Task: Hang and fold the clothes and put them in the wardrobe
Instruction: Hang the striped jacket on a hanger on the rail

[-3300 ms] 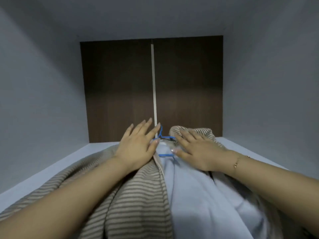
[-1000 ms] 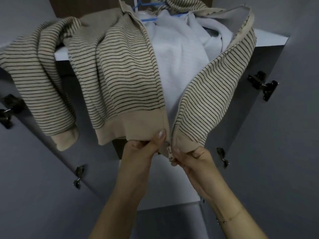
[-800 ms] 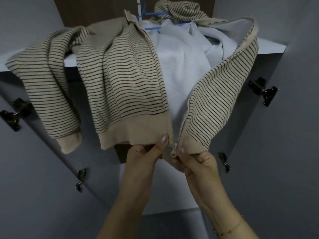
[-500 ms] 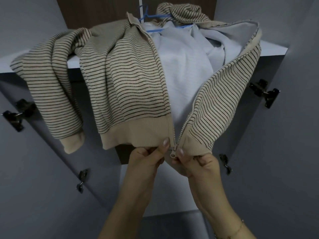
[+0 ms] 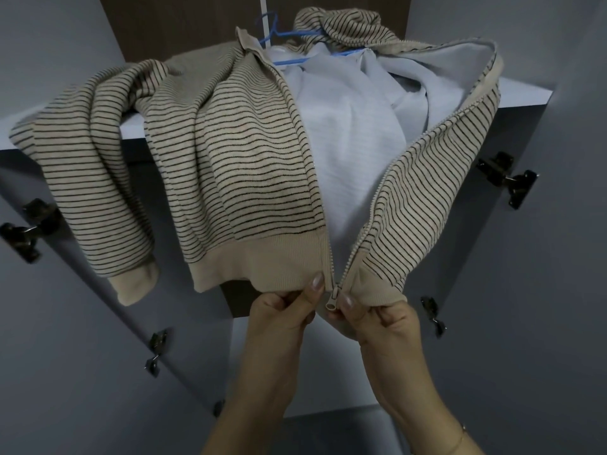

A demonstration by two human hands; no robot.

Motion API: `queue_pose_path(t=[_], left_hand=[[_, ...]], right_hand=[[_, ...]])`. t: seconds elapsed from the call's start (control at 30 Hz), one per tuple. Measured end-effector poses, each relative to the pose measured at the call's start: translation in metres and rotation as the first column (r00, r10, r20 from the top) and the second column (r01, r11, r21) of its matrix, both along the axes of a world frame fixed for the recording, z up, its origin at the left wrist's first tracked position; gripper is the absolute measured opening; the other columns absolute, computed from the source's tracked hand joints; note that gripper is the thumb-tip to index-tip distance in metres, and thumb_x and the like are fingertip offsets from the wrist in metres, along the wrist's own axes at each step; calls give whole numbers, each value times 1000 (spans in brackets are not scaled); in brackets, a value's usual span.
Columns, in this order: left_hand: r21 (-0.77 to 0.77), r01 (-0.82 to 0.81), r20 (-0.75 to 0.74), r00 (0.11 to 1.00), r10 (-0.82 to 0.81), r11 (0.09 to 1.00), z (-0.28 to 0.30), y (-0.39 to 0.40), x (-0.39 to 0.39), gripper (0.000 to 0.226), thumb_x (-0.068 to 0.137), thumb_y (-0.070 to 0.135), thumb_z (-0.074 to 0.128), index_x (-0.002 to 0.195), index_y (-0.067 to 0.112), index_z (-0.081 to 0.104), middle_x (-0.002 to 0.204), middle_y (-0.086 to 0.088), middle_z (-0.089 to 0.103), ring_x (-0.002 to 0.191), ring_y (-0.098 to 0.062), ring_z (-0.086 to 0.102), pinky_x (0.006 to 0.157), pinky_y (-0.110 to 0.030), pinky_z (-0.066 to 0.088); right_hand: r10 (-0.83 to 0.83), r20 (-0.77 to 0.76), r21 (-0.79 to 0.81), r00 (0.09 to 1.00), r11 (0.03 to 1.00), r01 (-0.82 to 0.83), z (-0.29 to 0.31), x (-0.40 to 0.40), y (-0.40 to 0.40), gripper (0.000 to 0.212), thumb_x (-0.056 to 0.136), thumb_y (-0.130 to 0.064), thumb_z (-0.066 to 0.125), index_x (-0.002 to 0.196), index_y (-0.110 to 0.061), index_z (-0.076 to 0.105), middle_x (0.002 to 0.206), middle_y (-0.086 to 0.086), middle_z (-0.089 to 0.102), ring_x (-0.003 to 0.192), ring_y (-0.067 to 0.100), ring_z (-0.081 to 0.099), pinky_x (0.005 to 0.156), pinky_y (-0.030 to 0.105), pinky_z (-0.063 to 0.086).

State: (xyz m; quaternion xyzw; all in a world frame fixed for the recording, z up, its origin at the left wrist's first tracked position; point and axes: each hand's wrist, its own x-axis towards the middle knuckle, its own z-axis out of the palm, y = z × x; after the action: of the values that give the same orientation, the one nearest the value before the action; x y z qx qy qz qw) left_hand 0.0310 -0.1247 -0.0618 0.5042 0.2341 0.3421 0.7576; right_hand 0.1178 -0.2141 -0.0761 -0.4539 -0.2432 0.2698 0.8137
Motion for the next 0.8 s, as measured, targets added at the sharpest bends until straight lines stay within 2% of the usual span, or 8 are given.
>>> queue_pose_path(t=[0.17, 0.3, 0.4, 0.47, 0.53, 0.6, 0.7, 0.8], left_hand=[[63, -56, -63, 996, 60, 996, -4, 2, 1, 50, 70, 41, 76, 92, -3, 70, 97, -29, 66, 96, -34, 62, 96, -48, 48], [239, -96, -80, 990, 118, 966, -5, 5, 1, 42, 68, 39, 74, 91, 3, 74, 89, -11, 75, 90, -21, 71, 77, -23, 55], [313, -91, -109, 985, 131, 945, -6, 5, 0, 49, 66, 41, 74, 91, -2, 72, 87, -18, 73, 87, -30, 70, 79, -34, 58], [335, -92, -144, 978, 148, 938, -6, 7, -1, 58, 64, 45, 74, 91, -6, 69, 87, -25, 70, 85, -33, 68, 81, -40, 56], [322, -62, -160, 980, 119, 945, -6, 9, -3, 49, 66, 43, 73, 89, 0, 72, 86, -17, 73, 88, -30, 70, 81, -33, 58], [371, 14, -216, 974, 71, 929, -6, 13, -6, 41, 70, 45, 70, 85, 7, 75, 84, -14, 74, 87, -33, 69, 81, -37, 56], [580, 89, -274, 957, 91, 810, -3, 21, -19, 27, 78, 50, 64, 81, 28, 78, 80, 6, 75, 77, -21, 69, 71, -24, 54], [797, -10, -105, 982, 156, 604, 7, 34, -32, 10, 86, 35, 68, 89, 29, 75, 86, 15, 72, 81, -7, 67, 71, -17, 51]], right_hand=[[-12, 9, -17, 1000, 1000, 12, -2, 2, 1, 39, 74, -22, 74, 102, 5, 69, 96, 23, 71, 92, 41, 68, 91, 56, 53], [-50, 61, -44, 997, 998, 53, -1, 6, 3, 21, 73, -23, 74, 88, -9, 75, 86, 16, 73, 81, 28, 70, 79, 40, 58], [-62, 19, -4, 998, 998, 62, 2, 7, 7, 25, 70, -23, 74, 94, -13, 76, 95, 13, 74, 90, 25, 71, 76, 29, 57], [-49, 8, 18, 999, 999, 49, 3, 8, 10, 29, 70, -24, 74, 98, -16, 77, 102, 12, 74, 98, 25, 71, 79, 29, 57], [-34, -20, 19, 999, 999, 35, 3, 9, 12, 28, 74, -19, 73, 101, -15, 76, 106, 12, 73, 102, 26, 70, 83, 31, 57], [-15, -95, -7, 995, 1000, 14, 1, 11, 13, 27, 77, -13, 71, 103, -7, 74, 106, 18, 72, 103, 34, 68, 87, 40, 57], [31, -194, -41, 980, 998, -40, 2, 16, 16, 21, 78, -17, 72, 88, 1, 73, 88, 20, 70, 86, 37, 66, 86, 45, 57], [57, -254, -30, 965, 997, -67, 3, 18, 18, 21, 81, -15, 67, 89, 4, 70, 80, 14, 67, 77, 25, 64, 87, 44, 55]])
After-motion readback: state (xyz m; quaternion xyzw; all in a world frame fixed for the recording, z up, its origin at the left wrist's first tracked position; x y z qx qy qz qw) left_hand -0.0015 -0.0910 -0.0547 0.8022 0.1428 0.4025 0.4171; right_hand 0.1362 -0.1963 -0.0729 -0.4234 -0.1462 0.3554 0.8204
